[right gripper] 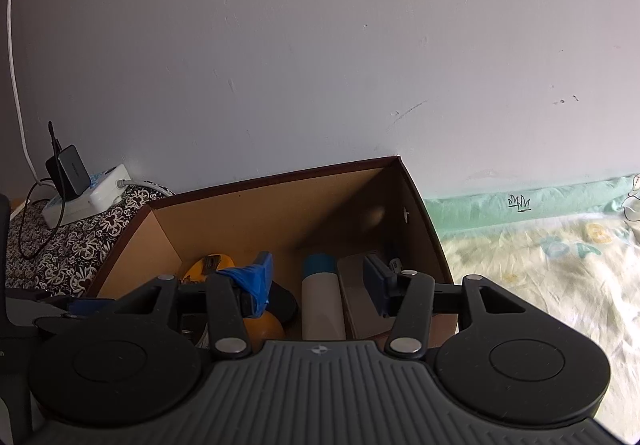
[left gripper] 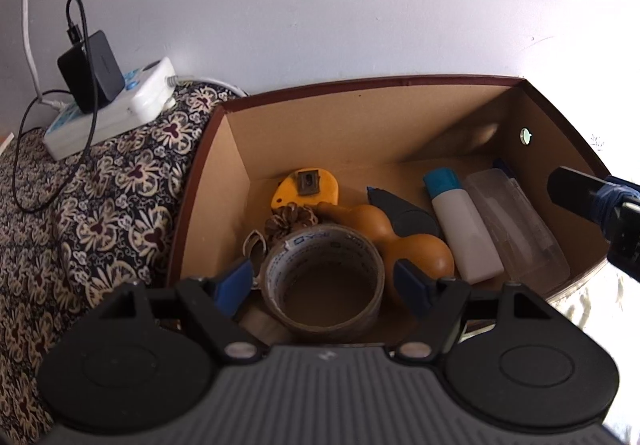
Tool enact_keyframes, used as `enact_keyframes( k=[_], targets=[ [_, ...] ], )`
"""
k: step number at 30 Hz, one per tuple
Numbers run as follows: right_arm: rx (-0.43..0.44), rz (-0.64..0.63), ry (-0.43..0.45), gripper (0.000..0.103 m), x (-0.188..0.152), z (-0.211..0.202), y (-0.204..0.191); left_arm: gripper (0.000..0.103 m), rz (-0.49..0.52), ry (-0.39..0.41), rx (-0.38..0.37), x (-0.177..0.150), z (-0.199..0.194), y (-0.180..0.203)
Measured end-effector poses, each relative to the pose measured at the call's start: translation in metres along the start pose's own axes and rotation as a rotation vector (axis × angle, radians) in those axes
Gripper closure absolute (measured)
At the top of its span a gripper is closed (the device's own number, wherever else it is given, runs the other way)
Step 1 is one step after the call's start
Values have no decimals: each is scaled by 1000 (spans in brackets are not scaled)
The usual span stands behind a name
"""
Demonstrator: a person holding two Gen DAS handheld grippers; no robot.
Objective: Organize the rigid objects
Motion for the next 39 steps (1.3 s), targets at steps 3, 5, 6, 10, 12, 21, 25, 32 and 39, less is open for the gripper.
enact_keyframes(
  k=[3,5,6,10,12,21,25,32,39],
  targets=[
    [1,-5,-6,68,-2,3,-1,27,-14,-24,-5,-1,5,-3],
    [3,-7,-15,68,-4,5,-2,27,-18,-32,3,-3,8,-3],
    [4,-7,-18,68,-5,6,-2,27,-19,-35,7,-3,9,-4],
    [6,-5,-25,68,-6,8,-3,27,-23,-36,10,-4,11,-4],
    [3,-3,-28,68,-7,10,-3,27,-22,-31,12,-4,10,-4],
    [2,4,-41,67,-11,15,-3,27,-28,-28,7,-3,12,-6],
    [5,3,-45,67,-12,15,-3,27,-29,-24,5,-4,11,-5],
    [2,13,-53,67,-15,15,0,27,-32,-8,6,-5,10,-4],
    [2,17,-52,67,-15,14,0,29,-36,-5,-11,-4,10,-4]
  ],
)
Point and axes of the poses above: each gripper's, at about its wrist camera, not at the fingertips, and z roughly the way its jaws point, y to its right, x to its top, the point moved 1 cm from there along z, roughly the way its jaws point, and after that the axes turned 9 degrees about y, right-handed, at the moved point
